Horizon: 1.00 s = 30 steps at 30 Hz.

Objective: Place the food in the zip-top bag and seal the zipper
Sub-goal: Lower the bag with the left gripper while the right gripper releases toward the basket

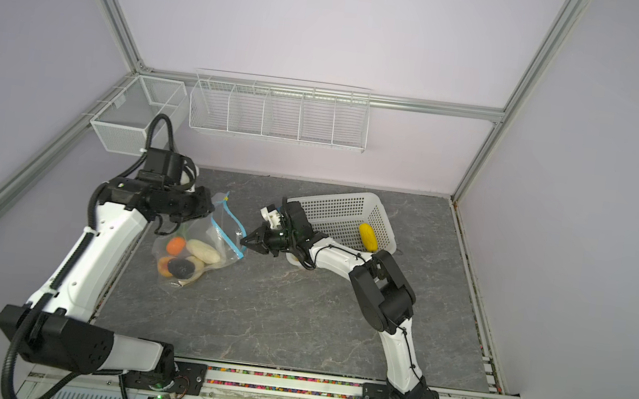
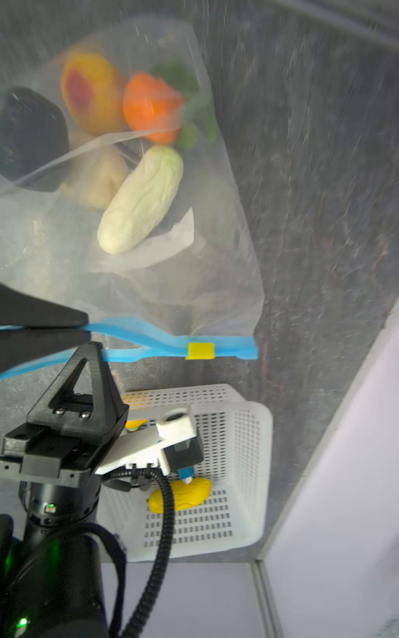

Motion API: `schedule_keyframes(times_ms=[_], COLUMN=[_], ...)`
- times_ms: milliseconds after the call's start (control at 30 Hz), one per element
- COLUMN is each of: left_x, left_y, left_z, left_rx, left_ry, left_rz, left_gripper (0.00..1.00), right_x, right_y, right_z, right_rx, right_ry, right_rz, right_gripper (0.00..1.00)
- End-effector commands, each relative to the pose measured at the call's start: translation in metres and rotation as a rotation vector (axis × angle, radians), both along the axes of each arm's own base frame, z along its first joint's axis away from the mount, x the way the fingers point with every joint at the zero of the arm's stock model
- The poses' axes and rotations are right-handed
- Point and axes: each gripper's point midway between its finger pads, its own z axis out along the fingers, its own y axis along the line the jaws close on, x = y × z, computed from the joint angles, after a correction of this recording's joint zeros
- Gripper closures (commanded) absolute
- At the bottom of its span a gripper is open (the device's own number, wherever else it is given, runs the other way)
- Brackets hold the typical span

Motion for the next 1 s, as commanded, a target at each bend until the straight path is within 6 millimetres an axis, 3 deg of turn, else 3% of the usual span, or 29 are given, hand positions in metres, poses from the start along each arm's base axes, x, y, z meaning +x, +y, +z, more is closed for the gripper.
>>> schedule_keyframes(times_ms=[0, 167, 400, 567, 767, 967], left_x=[0.007, 0.009, 0.007, 0.007, 0.009, 0.01], left_y=[-0.039, -0.068, -0.075, -0.078, -0.084, -0.09], left_z=[0.0, -0.011, -0.009, -0.013, -0.016, -0.018], left_rx=[-0.1, -0.162, -0.209, -0.222, -0.25, -0.279], left_ry=[-0.027, -0.005, -0.02, -0.011, -0.005, 0.002], left_rz=[-0.105, -0.168, -0.182, -0.192, -0.209, -0.234], left_gripper=[1.0, 1.0, 1.0, 1.0, 1.0, 1.0], right_x=[-0.002, 0.0, 0.01, 0.021, 0.049, 0.091], right_y=[-0.002, -0.012, -0.036, -0.068, -0.137, -0.226], right_z=[0.036, 0.032, 0.043, 0.047, 0.045, 0.016], right_rx=[0.066, 0.032, -0.056, -0.168, -0.428, -0.826], right_ry=[-0.078, -0.106, -0.21, -0.308, -0.485, -0.615], right_rz=[0.0, -0.013, -0.029, -0.069, -0.132, -0.199], right_gripper=[0.88, 0.84, 0.71, 0.62, 0.56, 0.52])
